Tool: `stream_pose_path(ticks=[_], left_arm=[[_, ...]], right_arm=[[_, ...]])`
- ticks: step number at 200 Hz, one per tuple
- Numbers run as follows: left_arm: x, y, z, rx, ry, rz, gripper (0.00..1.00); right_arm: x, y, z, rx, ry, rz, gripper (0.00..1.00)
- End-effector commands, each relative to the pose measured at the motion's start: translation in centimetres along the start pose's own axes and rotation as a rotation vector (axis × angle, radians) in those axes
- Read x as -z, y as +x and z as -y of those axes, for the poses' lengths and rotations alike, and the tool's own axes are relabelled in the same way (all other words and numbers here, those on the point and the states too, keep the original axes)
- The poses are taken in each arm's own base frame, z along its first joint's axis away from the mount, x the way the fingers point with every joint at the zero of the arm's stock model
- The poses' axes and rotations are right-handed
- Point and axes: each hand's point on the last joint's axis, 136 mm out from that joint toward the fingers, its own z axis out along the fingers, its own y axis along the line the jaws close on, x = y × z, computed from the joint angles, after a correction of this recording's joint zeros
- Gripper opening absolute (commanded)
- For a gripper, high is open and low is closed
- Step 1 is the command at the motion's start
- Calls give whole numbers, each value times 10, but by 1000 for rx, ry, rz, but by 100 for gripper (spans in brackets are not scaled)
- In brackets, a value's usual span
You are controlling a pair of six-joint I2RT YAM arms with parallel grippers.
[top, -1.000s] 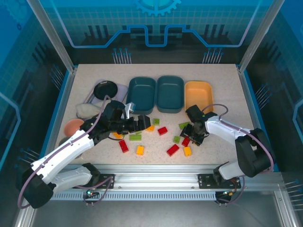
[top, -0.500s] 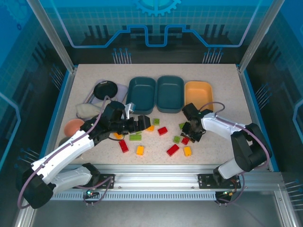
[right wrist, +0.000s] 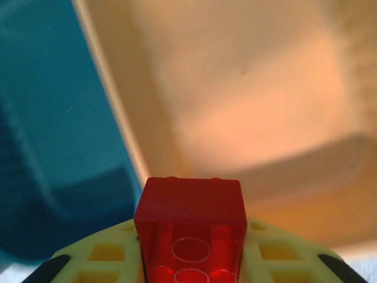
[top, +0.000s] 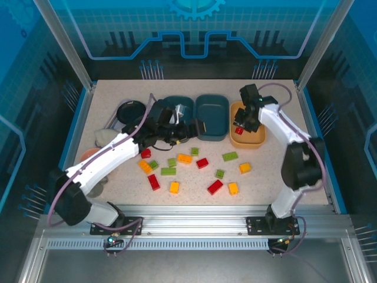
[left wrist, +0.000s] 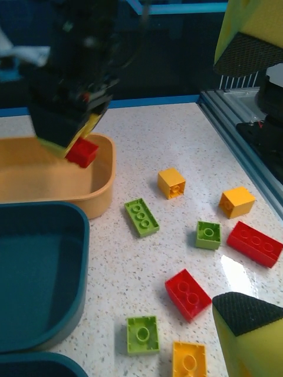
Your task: Sort the legos into containers by color
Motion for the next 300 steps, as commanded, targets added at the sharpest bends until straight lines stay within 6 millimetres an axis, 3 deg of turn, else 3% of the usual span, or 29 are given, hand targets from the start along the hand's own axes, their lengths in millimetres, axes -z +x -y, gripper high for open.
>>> stream_pose_path(ticks=[1,31,51,73,87,112,139,170,197,247,300], left_arm=[[-6,-2,-3,36,-53,-17,97],[-10,-3,-13,75,-102,-19,96],[-6,1,-21,97,-130,-14,95],[6,6,-31,110,-172,3,95],[16,12,-43,130,-226,11,95],[39,32,-90,250,-403,12,94],[67,48,-140,401,-516,59,91],[98,59,-195,606,-610,109,87],[112,63,-227,692,-690,123,86],[90,62,-255,775,-718,67,83],[59,54,-288,783,-768,35,74]], right_arm=[[-32,-7,4,106,50,-97,27],[-67,-18,15,81,98,-176,33],[-71,-22,14,83,93,-183,51],[-50,-32,4,110,52,-134,67],[-26,-35,-5,134,22,-85,69],[30,-31,-29,220,-46,60,68],[72,17,-74,407,-206,161,67],[102,105,-124,689,-451,196,68],[113,163,-142,816,-627,219,70],[117,200,-158,939,-729,220,73],[121,221,-174,949,-797,139,73]])
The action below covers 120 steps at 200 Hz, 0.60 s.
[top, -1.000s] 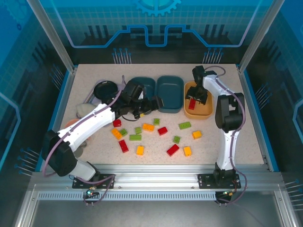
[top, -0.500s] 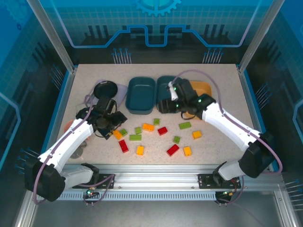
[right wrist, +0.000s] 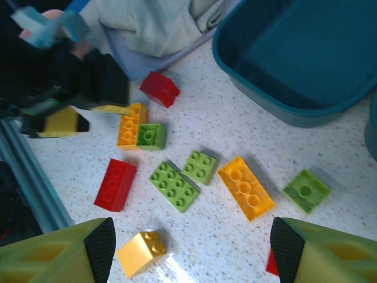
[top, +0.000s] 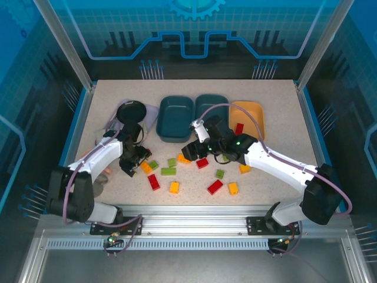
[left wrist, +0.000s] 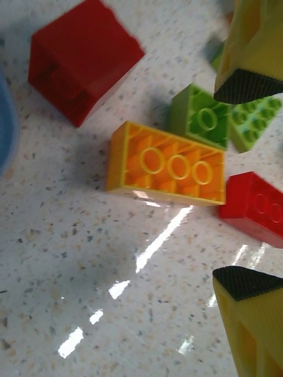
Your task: Sort the legos into containers by color
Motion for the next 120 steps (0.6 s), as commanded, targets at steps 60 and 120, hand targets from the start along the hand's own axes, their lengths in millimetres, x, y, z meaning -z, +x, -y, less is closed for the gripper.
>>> stream_pose_path(ticks=[60,120], left_arm=[[-34,-11,-2,-3,-45,6,59],[-51,-10,-8,-4,-53,4,47]], right_arm=[[-3,-5,-30,10,-110,-10,73],[-6,-7,-29,-5,-105,-20,73]])
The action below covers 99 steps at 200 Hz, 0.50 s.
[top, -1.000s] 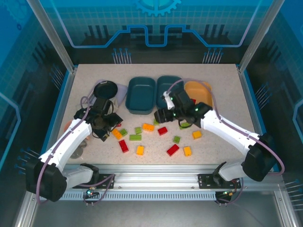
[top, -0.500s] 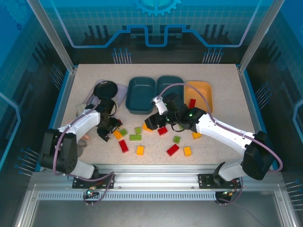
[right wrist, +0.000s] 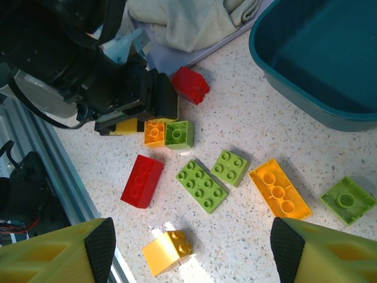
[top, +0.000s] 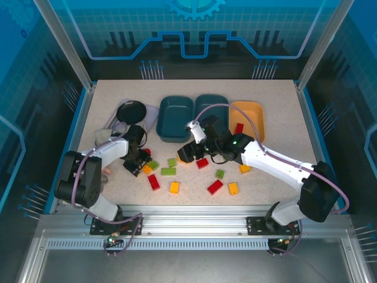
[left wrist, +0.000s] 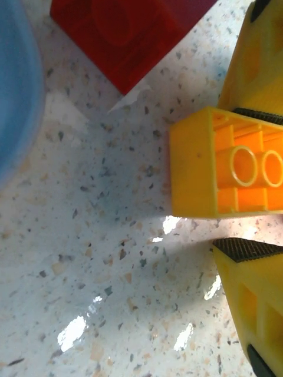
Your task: Sort the legos into containers by color
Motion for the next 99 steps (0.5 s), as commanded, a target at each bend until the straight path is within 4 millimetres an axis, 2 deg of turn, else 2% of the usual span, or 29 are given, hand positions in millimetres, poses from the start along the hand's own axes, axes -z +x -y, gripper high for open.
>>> stream_pose_path(ticks=[1,28,54,76,99], left_arm=[[-9,-5,-6,10,-14,16,47],[0,-7,-5,3,-9,43,34],[38,-6,-4,-26,14,125,29],[82,-2,20,-91,114,181,29],[120,-2,65,-197,218,211,30]], right_arm=[[0,-7,-12,-3,-32,5,73],[2,-10,-10,-9,-16,13,72],[15,-22,-4,-19,23,69,72],[34,-38,10,-82,63,155,72],[54,-56,28,-159,93,264,73]])
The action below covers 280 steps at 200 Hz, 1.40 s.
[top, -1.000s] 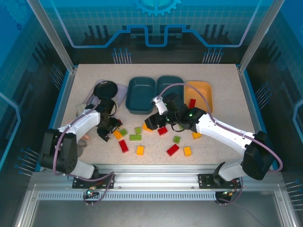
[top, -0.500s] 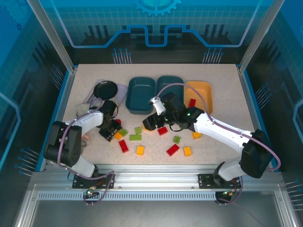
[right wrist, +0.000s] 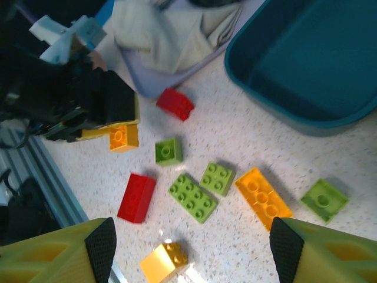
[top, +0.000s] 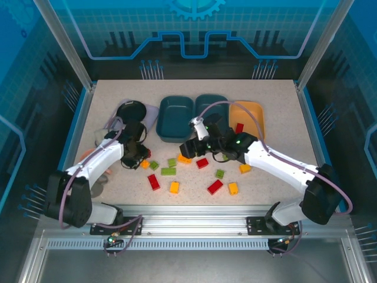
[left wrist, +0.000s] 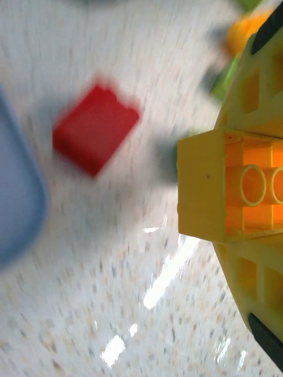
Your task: Sort the legos into containers by color
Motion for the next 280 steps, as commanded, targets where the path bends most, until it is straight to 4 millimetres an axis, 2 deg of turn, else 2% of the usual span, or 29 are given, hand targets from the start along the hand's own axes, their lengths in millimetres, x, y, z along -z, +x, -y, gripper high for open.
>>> stream_pose_path(ticks=[1,25,31,32,49,69,96,116,133,164,180,197,223,250,280], left_arm=[[38,-14,43,-104,91,59,30],[49,-26,106,-249,168,73,30],[46,-29,121,-282,169,72,30],[40,-28,120,-286,154,62,30],[28,-39,155,-335,163,61,29],[2,-50,192,-378,155,41,29],[-37,-62,225,-415,128,19,29],[-62,-67,243,-439,123,2,30],[-82,-68,247,-449,94,-16,31],[-108,-66,238,-443,43,-47,34],[-113,-64,235,-438,37,-59,46],[-107,-63,238,-442,52,-54,60],[-81,-64,251,-458,104,-28,73],[-31,-58,262,-484,177,20,79],[29,-36,258,-506,303,69,84]], right_arm=[[29,-39,14,-88,35,176,73],[41,-54,38,-183,86,260,73],[44,-56,45,-209,102,275,73],[45,-57,46,-214,105,278,73],[51,-60,65,-282,145,306,74],[58,-60,82,-324,181,316,74],[66,-54,96,-342,229,298,74],[68,-44,102,-354,252,267,74],[68,-33,106,-359,268,232,74],[72,-12,115,-368,335,164,74],[75,1,122,-390,380,136,74],[77,23,132,-455,442,94,74],[75,54,143,-549,542,53,74],[65,85,153,-663,659,-6,77],[43,100,168,-769,717,7,82]])
